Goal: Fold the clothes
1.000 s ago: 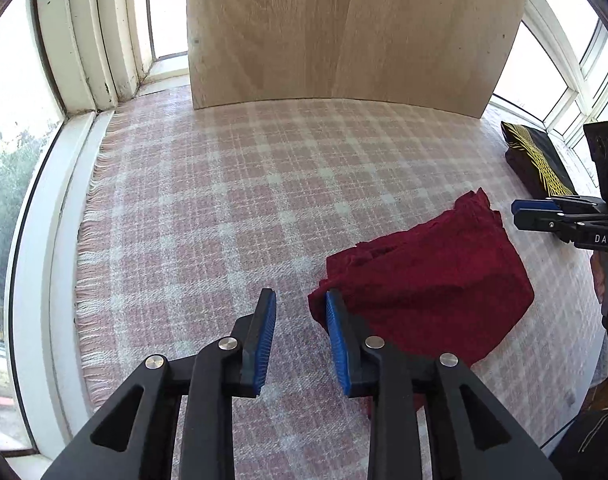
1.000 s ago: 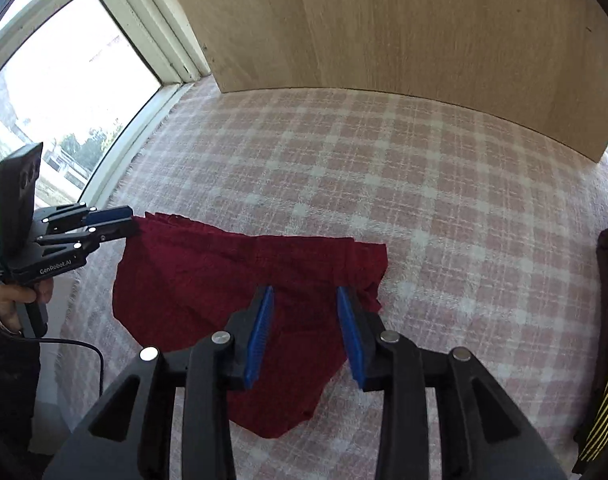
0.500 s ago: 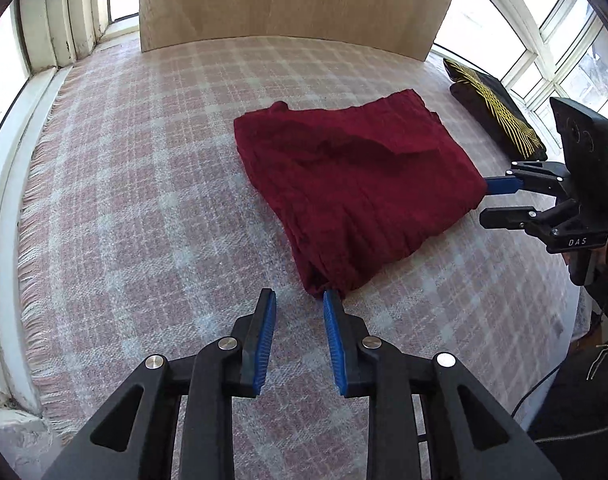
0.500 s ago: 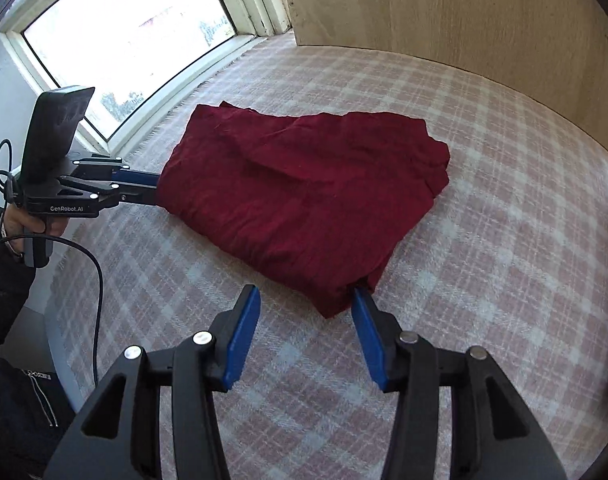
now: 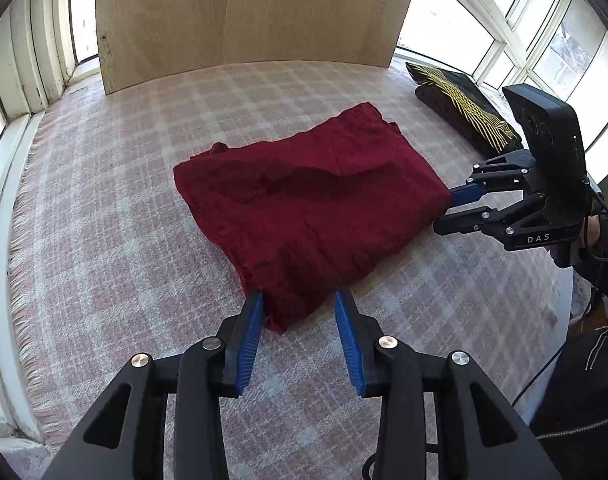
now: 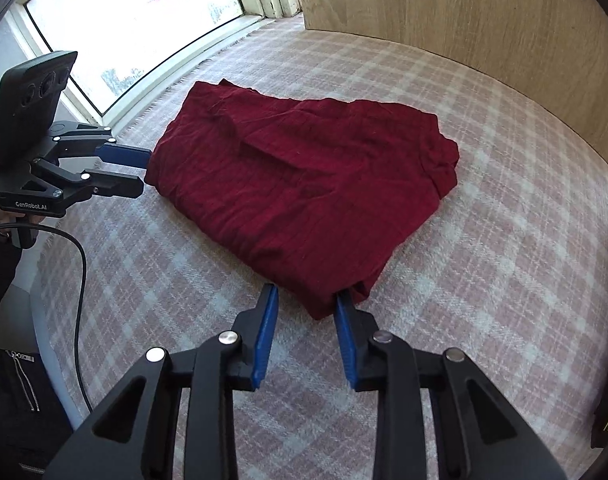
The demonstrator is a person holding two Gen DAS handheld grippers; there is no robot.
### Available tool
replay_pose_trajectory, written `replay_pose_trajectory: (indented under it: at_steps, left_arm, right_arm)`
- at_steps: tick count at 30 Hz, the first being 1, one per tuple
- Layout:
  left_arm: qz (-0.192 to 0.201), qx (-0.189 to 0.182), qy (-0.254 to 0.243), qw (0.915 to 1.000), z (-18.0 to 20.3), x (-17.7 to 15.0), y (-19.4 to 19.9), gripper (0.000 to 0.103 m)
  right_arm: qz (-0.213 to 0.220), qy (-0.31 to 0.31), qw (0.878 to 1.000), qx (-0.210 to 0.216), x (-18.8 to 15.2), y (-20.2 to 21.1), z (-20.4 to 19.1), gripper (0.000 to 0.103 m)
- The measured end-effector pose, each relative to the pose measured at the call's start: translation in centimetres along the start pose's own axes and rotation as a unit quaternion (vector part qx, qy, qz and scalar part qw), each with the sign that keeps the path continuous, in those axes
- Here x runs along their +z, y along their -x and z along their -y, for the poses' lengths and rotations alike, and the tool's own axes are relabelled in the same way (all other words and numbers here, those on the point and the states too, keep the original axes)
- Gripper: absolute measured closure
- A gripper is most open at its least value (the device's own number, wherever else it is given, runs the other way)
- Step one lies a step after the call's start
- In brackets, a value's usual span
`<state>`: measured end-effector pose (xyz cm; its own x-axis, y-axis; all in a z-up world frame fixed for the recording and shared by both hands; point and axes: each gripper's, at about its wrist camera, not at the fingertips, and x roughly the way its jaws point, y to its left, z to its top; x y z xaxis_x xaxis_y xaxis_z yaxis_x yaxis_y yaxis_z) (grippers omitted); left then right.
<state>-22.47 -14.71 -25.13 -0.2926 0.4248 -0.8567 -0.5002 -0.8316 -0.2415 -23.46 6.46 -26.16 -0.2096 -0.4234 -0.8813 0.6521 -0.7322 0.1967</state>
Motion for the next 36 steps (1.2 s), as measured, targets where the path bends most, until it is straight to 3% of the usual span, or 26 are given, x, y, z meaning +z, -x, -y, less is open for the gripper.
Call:
replay_pose_trajectory:
  at_steps: [2, 4, 8, 10, 12, 13, 15, 17, 20, 22, 24, 27, 29, 30, 32, 33, 34, 35, 36]
  left_arm:
    - [-0.021, 0.0, 0.0, 0.9998, -0.1, 0.4, -1.5, 0.072]
    - [-0.017, -0.016, 0.004, 0.9997, -0.5, 1.3, -1.2, 0.094]
    - [-0.014, -0.046, 0.033, 0.9983, -1.6, 2.1, 0.7, 0.096]
    - [-0.022, -0.048, 0.063, 0.9966, -2.7, 1.3, 1.1, 0.091]
    - [-0.038, -0.017, 0.057, 0.9975, -3.1, 0.3, 0.6, 0.091]
    - [-0.043, -0.008, 0.061, 0.9972, -3.4, -0.1, 0.7, 0.094]
    - [-0.03, 0.003, 0.077, 0.9965, -4.0, -0.4, 1.6, 0.094]
    - [-0.006, 0.007, 0.077, 0.997, -3.6, 0.0, 3.2, 0.094]
    - [0.044, -0.032, 0.048, 0.9974, -1.6, 1.7, 4.6, 0.084]
    - [0.054, -0.062, 0.035, 0.996, -0.7, 3.4, 3.6, 0.075]
    - [0.041, -0.069, 0.024, 0.9965, -0.3, 5.0, 1.5, 0.077]
    - [-0.011, -0.02, 0.02, 0.9995, -1.6, 5.9, -2.4, 0.077]
    - [-0.023, -0.006, 0.029, 0.9993, -3.0, 5.7, -2.9, 0.089]
    - [-0.014, -0.006, 0.039, 0.9991, -3.3, 5.8, -2.0, 0.09]
    - [0.017, 0.005, 0.042, 0.9989, -3.6, 5.9, 0.1, 0.076]
    - [0.031, 0.01, 0.041, 0.9986, -3.6, 5.9, 1.0, 0.059]
    - [0.044, 0.014, 0.04, 0.9981, -3.7, 5.9, 2.0, 0.047]
    - [0.043, 0.022, 0.041, 0.998, -3.9, 5.9, 2.0, 0.045]
    - [0.033, 0.024, 0.036, 0.9985, -4.2, 6.1, 1.4, 0.045]
  right_arm:
    - [-0.003, 0.002, 1.0, 0.003, 0.2, -0.1, -0.1, 0.078]
    - [-0.012, -0.015, 1.0, 0.025, 0.5, 0.0, 0.6, 0.094]
    - [-0.003, -0.058, 0.996, 0.071, 0.8, 2.1, 2.2, 0.095]
    - [-0.016, -0.066, 0.997, 0.047, 0.3, 2.5, 2.5, 0.095]
    - [-0.056, -0.06, 0.996, 0.028, -0.7, 1.2, 2.3, 0.095]
    - [-0.072, -0.063, 0.995, 0.029, -1.0, 0.6, 2.1, 0.094]
    - [-0.063, -0.063, 0.996, 0.028, -1.2, 1.2, 1.5, 0.089]
    - [-0.043, -0.063, 0.997, 0.019, -1.0, 2.2, 1.0, 0.077]
    - [0.022, -0.071, 0.997, 0.016, 1.0, 4.3, 0.8, 0.07]
    - [0.055, -0.09, 0.993, 0.049, 2.8, 4.3, 1.1, 0.053]
    - [0.059, -0.1, 0.991, 0.074, 4.4, 2.6, 1.4, 0.053]
    - [0.029, -0.126, 0.989, 0.07, 4.9, -0.7, 3.0, 0.053]
    - [0.012, -0.142, 0.988, 0.06, 4.7, -1.5, 4.3, 0.063]
    - [0.01, -0.147, 0.987, 0.057, 4.6, -1.2, 4.6, 0.063]
    - [0.037, -0.151, 0.987, 0.051, 4.4, 0.8, 4.9, 0.061]
    - [0.053, -0.154, 0.986, 0.041, 4.3, 1.5, 5.2, 0.06]
    - [0.067, -0.157, 0.985, 0.029, 4.2, 2.2, 5.5, 0.053]
    - [0.081, -0.161, 0.984, 0.017, 4.2, 2.9, 5.9, 0.041]
    - [0.08, -0.163, 0.983, 0.011, 4.2, 2.9, 6.3, 0.037]
